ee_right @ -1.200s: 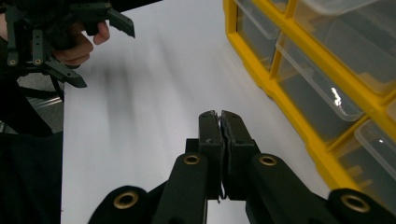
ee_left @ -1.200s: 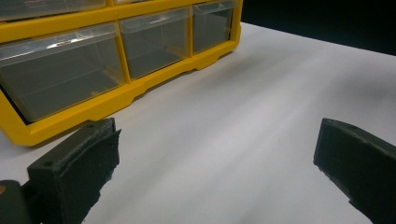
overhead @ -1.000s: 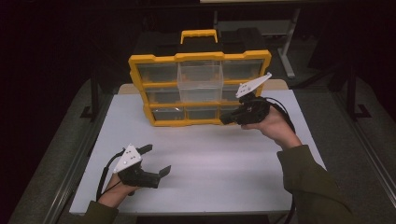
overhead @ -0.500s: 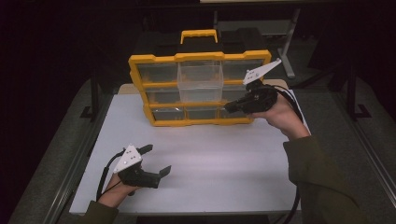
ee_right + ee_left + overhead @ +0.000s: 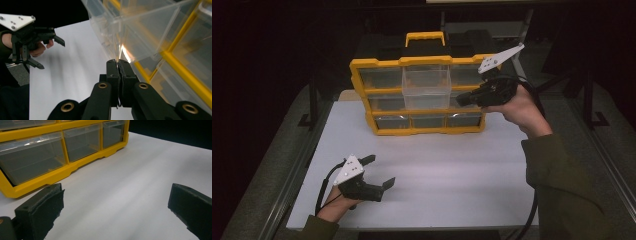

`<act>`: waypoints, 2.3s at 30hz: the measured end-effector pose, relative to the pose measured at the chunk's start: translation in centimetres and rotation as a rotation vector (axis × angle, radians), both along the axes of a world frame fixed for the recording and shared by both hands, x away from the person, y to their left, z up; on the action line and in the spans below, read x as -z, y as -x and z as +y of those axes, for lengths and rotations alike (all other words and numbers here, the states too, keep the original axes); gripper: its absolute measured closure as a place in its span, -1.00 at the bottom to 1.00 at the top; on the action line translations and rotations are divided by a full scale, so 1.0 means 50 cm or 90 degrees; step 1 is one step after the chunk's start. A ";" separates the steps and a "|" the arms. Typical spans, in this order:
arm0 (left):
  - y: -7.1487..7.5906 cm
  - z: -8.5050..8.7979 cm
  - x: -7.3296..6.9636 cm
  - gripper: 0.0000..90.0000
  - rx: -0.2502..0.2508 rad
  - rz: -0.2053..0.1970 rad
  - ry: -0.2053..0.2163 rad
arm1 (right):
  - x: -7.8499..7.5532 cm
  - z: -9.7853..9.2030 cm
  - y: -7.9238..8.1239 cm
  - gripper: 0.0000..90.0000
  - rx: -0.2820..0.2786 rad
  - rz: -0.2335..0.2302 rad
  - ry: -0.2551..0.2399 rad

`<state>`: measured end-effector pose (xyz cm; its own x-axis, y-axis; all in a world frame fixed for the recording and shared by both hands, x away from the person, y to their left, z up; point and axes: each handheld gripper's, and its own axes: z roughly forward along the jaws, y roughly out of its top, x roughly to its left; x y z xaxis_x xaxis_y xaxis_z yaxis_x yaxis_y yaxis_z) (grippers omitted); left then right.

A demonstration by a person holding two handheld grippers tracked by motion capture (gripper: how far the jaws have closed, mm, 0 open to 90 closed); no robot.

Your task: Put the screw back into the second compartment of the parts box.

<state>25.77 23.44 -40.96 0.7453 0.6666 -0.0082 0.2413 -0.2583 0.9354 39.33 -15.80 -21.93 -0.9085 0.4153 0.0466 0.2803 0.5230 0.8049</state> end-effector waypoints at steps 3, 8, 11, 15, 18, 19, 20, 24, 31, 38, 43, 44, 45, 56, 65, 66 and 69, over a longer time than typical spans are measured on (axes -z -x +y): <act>0.001 -0.001 0.000 -1.00 0.000 0.001 0.003 | -0.012 -0.003 -0.002 0.94 0.003 -0.008 -0.003; 0.001 -0.001 0.000 -1.00 0.000 0.002 0.002 | -0.033 -0.007 -0.007 0.94 0.007 -0.014 -0.011; 0.001 -0.001 -0.001 -1.00 0.000 0.002 0.001 | -0.045 -0.005 -0.009 0.94 0.008 -0.017 -0.012; 0.001 -0.001 -0.001 -1.00 0.001 0.002 -0.001 | -0.061 0.000 -0.013 0.94 0.008 -0.024 -0.014; 0.002 -0.001 -0.001 -1.00 -0.001 0.005 0.003 | -0.073 0.006 -0.017 0.94 0.006 -0.028 -0.019; 0.002 -0.001 -0.001 -1.00 -0.001 0.005 0.003 | -0.077 0.009 -0.018 0.94 0.006 -0.028 -0.022; 0.002 0.000 -0.001 -1.00 -0.001 0.005 0.002 | -0.081 0.012 -0.020 0.94 0.004 -0.031 -0.022; 0.002 -0.001 -0.001 -1.00 0.000 0.005 0.004 | -0.095 0.026 -0.025 0.94 0.000 -0.035 -0.023; 0.003 0.002 -0.002 -1.00 -0.001 0.006 0.001 | -0.105 0.062 -0.041 0.94 -0.011 -0.035 -0.028; 0.003 0.004 -0.002 -1.00 -0.003 0.003 0.002 | -0.089 0.099 -0.059 0.94 -0.022 -0.022 -0.015; 0.004 0.005 -0.002 -1.00 -0.002 0.002 0.001 | -0.080 0.118 -0.067 0.93 -0.029 -0.016 0.006; 0.003 0.005 -0.002 -1.00 -0.002 0.001 0.001 | -0.079 0.121 -0.068 0.93 -0.029 -0.016 0.009; 0.003 0.005 -0.002 -1.00 -0.002 0.001 0.001 | -0.078 0.123 -0.069 0.93 -0.028 -0.017 0.014; 0.004 0.005 -0.002 -1.00 -0.002 0.002 0.002 | -0.077 0.123 -0.071 0.76 -0.007 -0.027 0.019; 0.005 0.005 -0.002 -1.00 -0.003 0.002 0.003 | -0.087 0.112 -0.059 0.98 -0.021 -0.023 0.001; 0.005 0.005 -0.002 -1.00 -0.004 0.003 0.003 | -0.087 0.112 -0.057 0.98 -0.025 -0.023 0.001; 0.004 0.006 -0.002 -1.00 -0.002 0.000 -0.002 | -0.091 0.112 -0.048 0.98 -0.032 -0.026 0.002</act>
<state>25.59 23.73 -40.87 0.7433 0.6689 -0.0061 0.2414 -0.2598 0.9350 41.71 -10.22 -17.37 -0.9293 0.3692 0.0077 0.2205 0.5381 0.8136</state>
